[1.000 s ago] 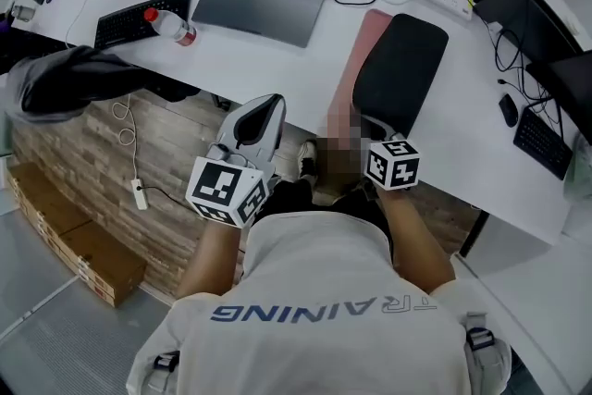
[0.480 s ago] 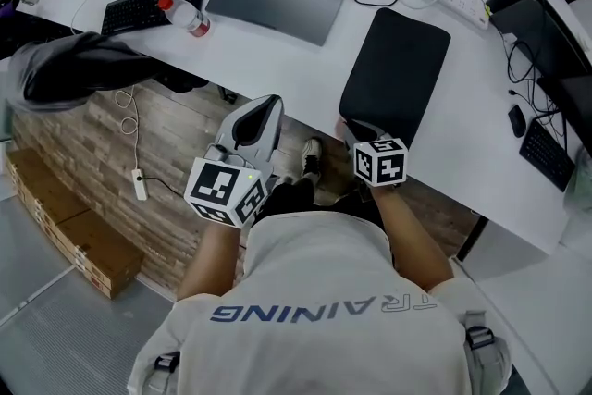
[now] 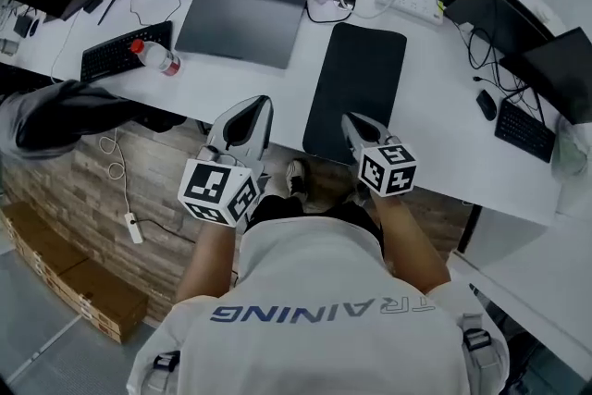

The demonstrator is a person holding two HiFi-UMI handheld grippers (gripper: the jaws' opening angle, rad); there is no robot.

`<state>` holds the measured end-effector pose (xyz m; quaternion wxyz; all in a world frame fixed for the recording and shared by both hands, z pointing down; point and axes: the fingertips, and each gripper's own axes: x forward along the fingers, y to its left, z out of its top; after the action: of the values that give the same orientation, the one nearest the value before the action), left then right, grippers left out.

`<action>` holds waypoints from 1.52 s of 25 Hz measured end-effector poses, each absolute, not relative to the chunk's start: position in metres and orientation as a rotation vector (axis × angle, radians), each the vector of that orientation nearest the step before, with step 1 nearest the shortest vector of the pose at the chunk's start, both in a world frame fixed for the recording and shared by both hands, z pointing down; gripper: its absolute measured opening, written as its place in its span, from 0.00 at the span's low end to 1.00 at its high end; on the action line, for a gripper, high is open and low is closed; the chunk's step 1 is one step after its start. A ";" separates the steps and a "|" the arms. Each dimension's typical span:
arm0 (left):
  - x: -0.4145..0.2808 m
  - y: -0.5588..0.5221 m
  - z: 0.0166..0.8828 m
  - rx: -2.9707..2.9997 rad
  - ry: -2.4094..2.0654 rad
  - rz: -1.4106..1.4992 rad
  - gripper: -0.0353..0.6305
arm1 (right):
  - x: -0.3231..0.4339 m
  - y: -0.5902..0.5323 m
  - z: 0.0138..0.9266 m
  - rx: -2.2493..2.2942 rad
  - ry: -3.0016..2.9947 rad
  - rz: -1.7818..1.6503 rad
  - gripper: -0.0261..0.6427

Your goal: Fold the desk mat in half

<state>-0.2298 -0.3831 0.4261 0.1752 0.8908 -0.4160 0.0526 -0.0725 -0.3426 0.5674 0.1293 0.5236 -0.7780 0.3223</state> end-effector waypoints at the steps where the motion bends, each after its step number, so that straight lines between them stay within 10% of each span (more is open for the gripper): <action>1: -0.223 -0.386 0.420 2.539 -1.166 0.133 0.06 | -0.060 -0.346 0.551 1.574 -2.279 0.904 0.06; 20: -0.068 -0.389 0.298 2.870 -0.853 -0.118 0.06 | 0.157 -0.280 0.276 2.349 -2.250 0.175 0.06; 38: -0.026 -0.372 0.292 2.885 -0.834 -0.118 0.06 | 0.200 -0.256 0.274 2.370 -2.190 0.123 0.06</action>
<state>-0.0257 -0.3721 0.2925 0.0682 0.9577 -0.2769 -0.0392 0.2004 -0.2564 0.2736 -0.0435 0.7332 -0.6775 0.0380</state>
